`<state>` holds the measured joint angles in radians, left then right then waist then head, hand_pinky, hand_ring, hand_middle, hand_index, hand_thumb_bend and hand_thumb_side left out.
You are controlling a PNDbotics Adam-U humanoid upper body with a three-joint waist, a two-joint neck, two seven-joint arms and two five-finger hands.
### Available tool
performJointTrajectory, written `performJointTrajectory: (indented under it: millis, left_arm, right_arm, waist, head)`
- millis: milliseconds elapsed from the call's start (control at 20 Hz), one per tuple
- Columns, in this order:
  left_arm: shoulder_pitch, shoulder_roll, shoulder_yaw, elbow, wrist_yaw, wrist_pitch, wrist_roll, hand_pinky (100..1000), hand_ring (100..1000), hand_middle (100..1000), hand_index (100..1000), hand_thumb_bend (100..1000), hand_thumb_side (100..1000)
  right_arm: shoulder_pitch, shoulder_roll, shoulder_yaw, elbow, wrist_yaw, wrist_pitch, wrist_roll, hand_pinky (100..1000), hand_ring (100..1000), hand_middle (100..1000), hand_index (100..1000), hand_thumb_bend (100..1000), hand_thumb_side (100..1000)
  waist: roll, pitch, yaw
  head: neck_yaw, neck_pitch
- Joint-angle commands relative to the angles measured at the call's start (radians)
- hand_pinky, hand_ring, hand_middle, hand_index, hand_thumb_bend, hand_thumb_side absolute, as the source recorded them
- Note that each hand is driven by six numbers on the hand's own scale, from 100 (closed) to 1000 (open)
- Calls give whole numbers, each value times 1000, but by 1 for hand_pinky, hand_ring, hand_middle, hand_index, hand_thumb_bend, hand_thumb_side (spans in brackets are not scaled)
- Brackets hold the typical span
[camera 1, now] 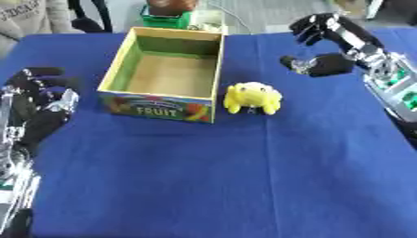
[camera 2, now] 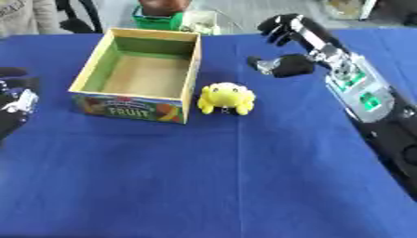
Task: Pick up objects on the table and place them in the box.
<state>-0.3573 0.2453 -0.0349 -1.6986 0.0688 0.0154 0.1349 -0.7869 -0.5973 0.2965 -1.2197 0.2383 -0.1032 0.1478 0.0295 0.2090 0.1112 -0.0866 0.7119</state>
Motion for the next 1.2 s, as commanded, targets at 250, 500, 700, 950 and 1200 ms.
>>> performJointTrajectory:
  millis: [250, 500, 700, 950, 1200]
  left_arm:
    - [-6, 5, -4, -8, -7, -2, -9, 505, 636, 625, 623, 332, 100]
    - [-5, 4, -5, -7, -7, -2, -11, 504, 636, 624, 623, 331, 100]
    - [-4, 2, -5, -5, -6, -1, -11, 504, 636, 624, 623, 331, 100]
    - [-4, 1, -5, -4, -6, -2, -12, 504, 636, 624, 623, 330, 100]
    - [-4, 1, -5, -3, -6, -2, -11, 503, 636, 624, 623, 330, 100]
  right_arm:
    - [-60, 54, -9, 122, 82, -31, 22, 700, 711, 700, 799, 430, 338]
    - [-77, 96, -9, 194, 122, -53, 31, 698, 707, 696, 792, 417, 353]
    - [-77, 112, -1, 214, 138, -70, 51, 700, 710, 697, 793, 417, 364]
    - [-75, 118, 12, 216, 149, -80, 95, 704, 718, 702, 795, 417, 381]
    - [-74, 116, 25, 196, 161, -90, 137, 707, 725, 707, 798, 425, 390]
  waist:
    - [0, -23, 6]
    - [4, -25, 11]
    - [4, -25, 11]
    - [5, -25, 10]
    - [6, -25, 8]
  head:
    - [-8, 7]
    - [-13, 9]
    - [-14, 10]
    - [-14, 12]
    - [-15, 12]
